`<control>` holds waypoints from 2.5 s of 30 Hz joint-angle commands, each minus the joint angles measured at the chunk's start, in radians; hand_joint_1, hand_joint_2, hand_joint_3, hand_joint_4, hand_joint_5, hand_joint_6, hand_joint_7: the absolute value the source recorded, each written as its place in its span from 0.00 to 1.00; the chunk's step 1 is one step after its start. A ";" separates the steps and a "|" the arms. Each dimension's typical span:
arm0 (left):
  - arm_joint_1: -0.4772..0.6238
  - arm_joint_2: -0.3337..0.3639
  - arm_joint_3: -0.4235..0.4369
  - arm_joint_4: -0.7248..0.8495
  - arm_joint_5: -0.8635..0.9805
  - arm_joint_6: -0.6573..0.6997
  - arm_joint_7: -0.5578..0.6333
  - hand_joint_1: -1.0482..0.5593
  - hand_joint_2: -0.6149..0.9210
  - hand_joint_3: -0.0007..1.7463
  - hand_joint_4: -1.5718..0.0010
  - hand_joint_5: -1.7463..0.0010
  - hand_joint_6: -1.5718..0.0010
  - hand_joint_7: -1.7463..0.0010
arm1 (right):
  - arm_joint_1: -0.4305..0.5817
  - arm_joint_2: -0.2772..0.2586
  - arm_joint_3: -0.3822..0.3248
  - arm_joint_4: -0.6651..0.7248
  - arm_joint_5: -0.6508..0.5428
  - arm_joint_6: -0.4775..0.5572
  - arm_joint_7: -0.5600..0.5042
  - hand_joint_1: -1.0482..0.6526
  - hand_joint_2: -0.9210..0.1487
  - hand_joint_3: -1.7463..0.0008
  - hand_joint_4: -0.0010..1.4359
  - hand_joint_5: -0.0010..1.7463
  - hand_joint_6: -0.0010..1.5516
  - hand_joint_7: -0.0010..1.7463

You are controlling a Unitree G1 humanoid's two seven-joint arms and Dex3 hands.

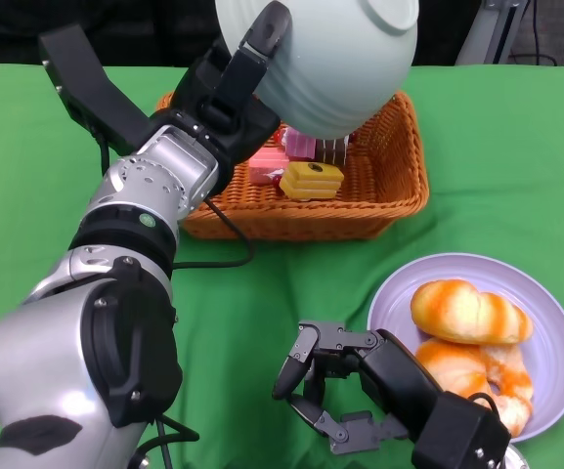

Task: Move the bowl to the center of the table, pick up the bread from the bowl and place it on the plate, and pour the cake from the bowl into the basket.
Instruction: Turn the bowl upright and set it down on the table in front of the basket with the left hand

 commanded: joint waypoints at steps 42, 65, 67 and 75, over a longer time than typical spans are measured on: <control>0.444 0.411 -0.486 -0.208 0.992 -1.496 0.524 0.61 0.90 0.43 0.58 0.00 0.56 0.19 | -0.065 -0.008 -0.055 0.095 0.044 -0.052 0.000 0.55 0.33 0.48 0.52 0.84 0.43 0.75; 0.624 0.689 -1.054 -0.315 1.858 -1.295 1.944 0.64 0.78 0.57 0.57 0.04 0.54 0.30 | -0.035 -0.003 -0.071 -0.002 0.067 -0.010 -0.007 0.53 0.31 0.50 0.52 0.88 0.43 0.73; 0.674 0.696 -1.068 -0.339 1.854 -1.291 1.944 0.62 0.84 0.48 0.55 0.05 0.53 0.31 | -0.034 -0.004 -0.074 -0.012 0.069 -0.006 -0.004 0.53 0.29 0.52 0.53 0.88 0.43 0.73; 0.755 0.732 -1.150 -0.360 1.895 -1.262 1.944 0.61 1.00 0.17 0.55 0.05 0.54 0.34 | -0.036 -0.005 -0.086 -0.018 0.084 -0.002 0.008 0.54 0.27 0.54 0.52 0.87 0.43 0.72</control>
